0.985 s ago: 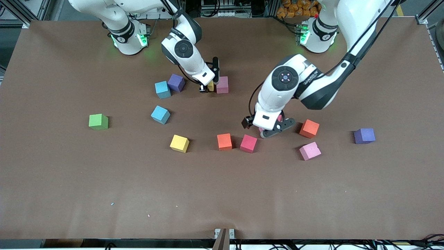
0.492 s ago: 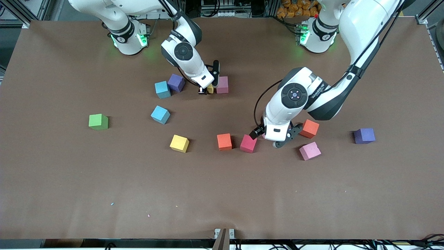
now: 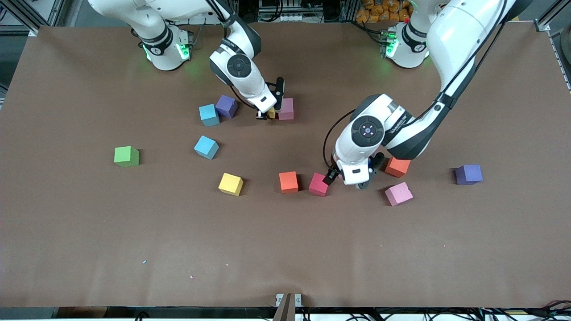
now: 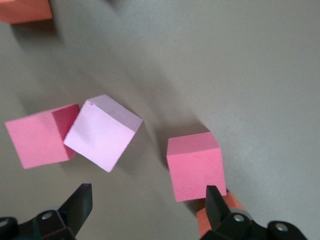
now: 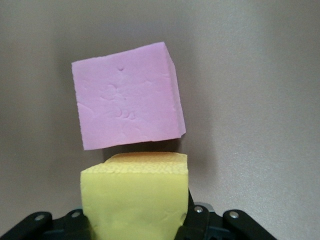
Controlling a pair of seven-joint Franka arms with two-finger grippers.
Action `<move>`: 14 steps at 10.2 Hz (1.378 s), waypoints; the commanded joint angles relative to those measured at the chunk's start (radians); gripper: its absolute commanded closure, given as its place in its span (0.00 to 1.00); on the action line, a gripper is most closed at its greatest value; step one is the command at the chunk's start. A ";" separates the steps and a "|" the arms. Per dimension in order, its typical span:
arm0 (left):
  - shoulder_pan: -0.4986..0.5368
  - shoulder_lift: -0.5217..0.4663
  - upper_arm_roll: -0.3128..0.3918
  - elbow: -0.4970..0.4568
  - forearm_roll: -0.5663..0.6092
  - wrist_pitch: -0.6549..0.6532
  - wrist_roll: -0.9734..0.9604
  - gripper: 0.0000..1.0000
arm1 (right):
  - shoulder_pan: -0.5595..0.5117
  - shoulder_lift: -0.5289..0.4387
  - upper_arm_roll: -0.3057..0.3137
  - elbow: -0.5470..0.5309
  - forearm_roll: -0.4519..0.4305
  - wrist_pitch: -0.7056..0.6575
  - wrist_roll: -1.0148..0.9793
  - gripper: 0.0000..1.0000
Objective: Arrange 11 blocks into digit 3
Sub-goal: 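Reach the left gripper to the hot pink block while the right gripper holds yellow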
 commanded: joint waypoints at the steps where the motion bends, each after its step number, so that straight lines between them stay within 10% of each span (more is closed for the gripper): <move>1: -0.122 0.043 0.107 0.101 0.008 -0.015 -0.097 0.00 | 0.010 0.020 0.001 0.018 -0.018 -0.006 0.030 1.00; 14: -0.178 0.126 0.155 0.182 0.013 -0.001 -0.157 0.00 | 0.030 0.061 -0.002 0.062 -0.022 -0.006 0.039 1.00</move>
